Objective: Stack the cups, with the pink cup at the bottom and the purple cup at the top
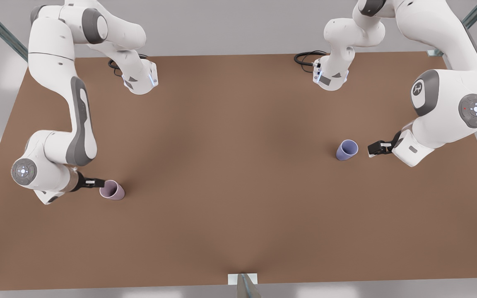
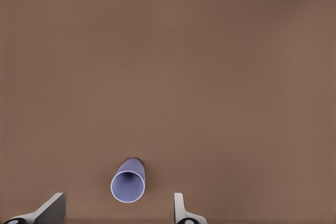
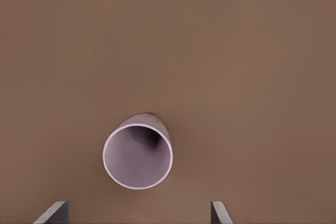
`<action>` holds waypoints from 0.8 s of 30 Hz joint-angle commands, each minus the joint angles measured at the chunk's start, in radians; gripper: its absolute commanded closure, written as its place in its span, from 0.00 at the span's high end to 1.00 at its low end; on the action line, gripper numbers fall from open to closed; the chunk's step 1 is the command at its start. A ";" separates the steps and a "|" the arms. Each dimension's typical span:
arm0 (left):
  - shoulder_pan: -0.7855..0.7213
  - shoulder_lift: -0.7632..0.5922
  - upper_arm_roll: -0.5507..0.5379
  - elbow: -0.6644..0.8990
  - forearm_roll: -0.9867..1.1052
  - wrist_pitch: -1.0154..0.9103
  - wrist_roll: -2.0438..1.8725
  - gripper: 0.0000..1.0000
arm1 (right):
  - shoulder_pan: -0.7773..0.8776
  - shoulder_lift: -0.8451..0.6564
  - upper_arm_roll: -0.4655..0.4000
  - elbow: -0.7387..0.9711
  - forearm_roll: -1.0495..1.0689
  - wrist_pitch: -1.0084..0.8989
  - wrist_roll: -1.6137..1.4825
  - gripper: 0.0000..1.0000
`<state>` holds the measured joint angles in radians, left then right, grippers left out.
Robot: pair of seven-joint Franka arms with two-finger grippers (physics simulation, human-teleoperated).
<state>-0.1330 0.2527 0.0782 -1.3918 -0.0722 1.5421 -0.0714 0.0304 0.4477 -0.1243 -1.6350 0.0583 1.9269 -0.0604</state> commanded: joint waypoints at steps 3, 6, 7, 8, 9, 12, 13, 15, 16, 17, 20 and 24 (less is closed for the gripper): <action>0.001 -0.001 0.000 0.000 0.000 -0.005 -0.028 1.00 | -0.004 0.008 -0.005 -0.068 0.043 0.227 -0.114 1.00; 0.001 -0.003 0.000 0.000 -0.001 -0.004 -0.028 1.00 | -0.006 0.008 -0.005 -0.135 0.061 0.314 -0.118 1.00; 0.000 -0.003 0.000 0.000 -0.001 -0.004 -0.028 1.00 | -0.007 0.009 -0.005 -0.155 0.061 0.340 -0.119 1.00; 0.001 -0.001 0.000 0.000 -0.001 -0.004 -0.028 1.00 | -0.007 0.011 -0.005 -0.160 0.061 0.345 -0.119 1.00; 0.000 -0.001 0.000 0.000 -0.001 0.001 -0.028 1.00 | -0.009 0.022 -0.005 -0.161 0.061 0.351 -0.125 1.00; 0.000 0.000 0.000 0.000 0.000 0.003 -0.027 1.00 | -0.018 0.043 -0.005 -0.160 0.052 0.354 -0.141 1.00; 0.000 -0.001 0.002 0.000 0.000 0.003 -0.027 1.00 | -0.018 0.051 -0.005 -0.160 0.049 0.365 -0.141 1.00; 0.001 0.000 0.002 0.000 0.000 0.003 -0.028 1.00 | -0.018 0.059 -0.005 -0.161 0.051 0.366 -0.141 1.00; 0.000 0.000 0.002 -0.001 0.000 0.003 -0.028 1.00 | -0.018 0.059 -0.005 -0.161 0.051 0.366 -0.139 1.00; 0.001 -0.001 0.002 -0.001 0.000 0.000 -0.030 1.00 | -0.018 0.059 -0.005 -0.167 0.051 0.368 -0.139 1.00; 0.001 -0.001 0.002 -0.001 0.000 -0.007 -0.030 1.00 | -0.018 0.052 -0.005 -0.206 0.052 0.369 -0.139 1.00; 0.001 -0.003 0.002 -0.003 0.000 -0.010 -0.030 1.00 | -0.018 0.059 -0.005 -0.226 0.052 0.369 -0.139 1.00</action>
<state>-0.1325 0.2511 0.0789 -1.3956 -0.0727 1.5374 -0.0924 0.0115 0.5077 -0.1288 -1.8581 0.1086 2.2851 -0.1560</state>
